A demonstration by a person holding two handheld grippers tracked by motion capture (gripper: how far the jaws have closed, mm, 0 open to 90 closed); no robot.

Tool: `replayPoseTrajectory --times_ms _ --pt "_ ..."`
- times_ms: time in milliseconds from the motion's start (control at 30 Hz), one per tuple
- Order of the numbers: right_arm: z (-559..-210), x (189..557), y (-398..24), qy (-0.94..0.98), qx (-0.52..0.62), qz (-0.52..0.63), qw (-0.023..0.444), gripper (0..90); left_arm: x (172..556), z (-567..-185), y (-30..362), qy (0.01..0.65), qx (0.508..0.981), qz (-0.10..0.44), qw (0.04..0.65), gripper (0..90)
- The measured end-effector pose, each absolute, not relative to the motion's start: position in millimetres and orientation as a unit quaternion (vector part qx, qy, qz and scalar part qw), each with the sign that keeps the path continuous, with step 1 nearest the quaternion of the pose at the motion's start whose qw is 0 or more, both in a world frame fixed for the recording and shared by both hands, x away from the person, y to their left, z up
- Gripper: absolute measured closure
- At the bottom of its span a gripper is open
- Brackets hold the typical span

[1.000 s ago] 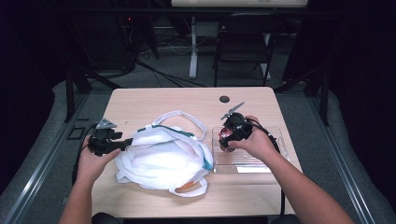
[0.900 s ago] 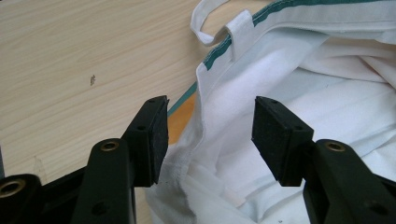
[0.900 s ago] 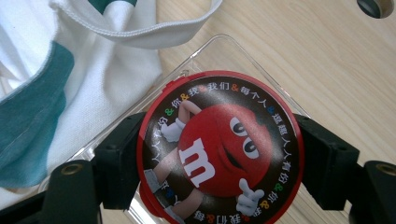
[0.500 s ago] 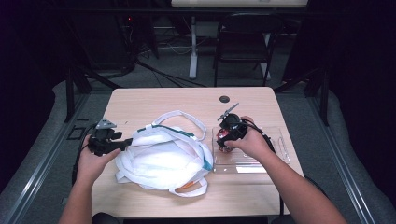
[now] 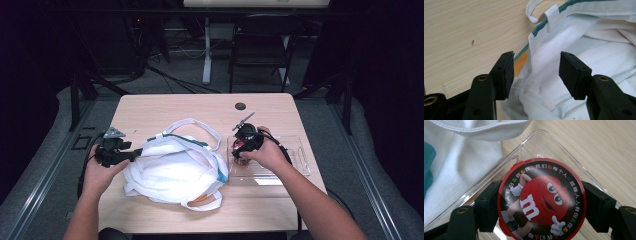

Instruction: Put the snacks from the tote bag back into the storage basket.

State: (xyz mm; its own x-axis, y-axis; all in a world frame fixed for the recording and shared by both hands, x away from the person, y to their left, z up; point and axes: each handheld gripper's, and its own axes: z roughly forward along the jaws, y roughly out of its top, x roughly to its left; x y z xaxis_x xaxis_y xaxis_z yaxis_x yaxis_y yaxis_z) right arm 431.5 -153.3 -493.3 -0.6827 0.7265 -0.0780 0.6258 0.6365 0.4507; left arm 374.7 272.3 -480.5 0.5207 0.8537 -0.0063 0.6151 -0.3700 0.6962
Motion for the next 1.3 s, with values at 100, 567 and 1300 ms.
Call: replayPoseTrajectory --times_ms 100,567,1300 --pt "-498 432 -154 0.897 0.376 0.197 0.124 24.7 375 -481 272 0.455 0.807 0.182 0.329 46.2" --pt "-510 435 -156 0.896 0.375 0.209 0.116 24.7 375 -481 272 0.453 0.811 0.18 0.324 46.1" --pt "-512 434 -157 0.894 0.38 0.208 0.115 23.9 375 -481 272 0.453 0.81 0.181 0.324 46.1"
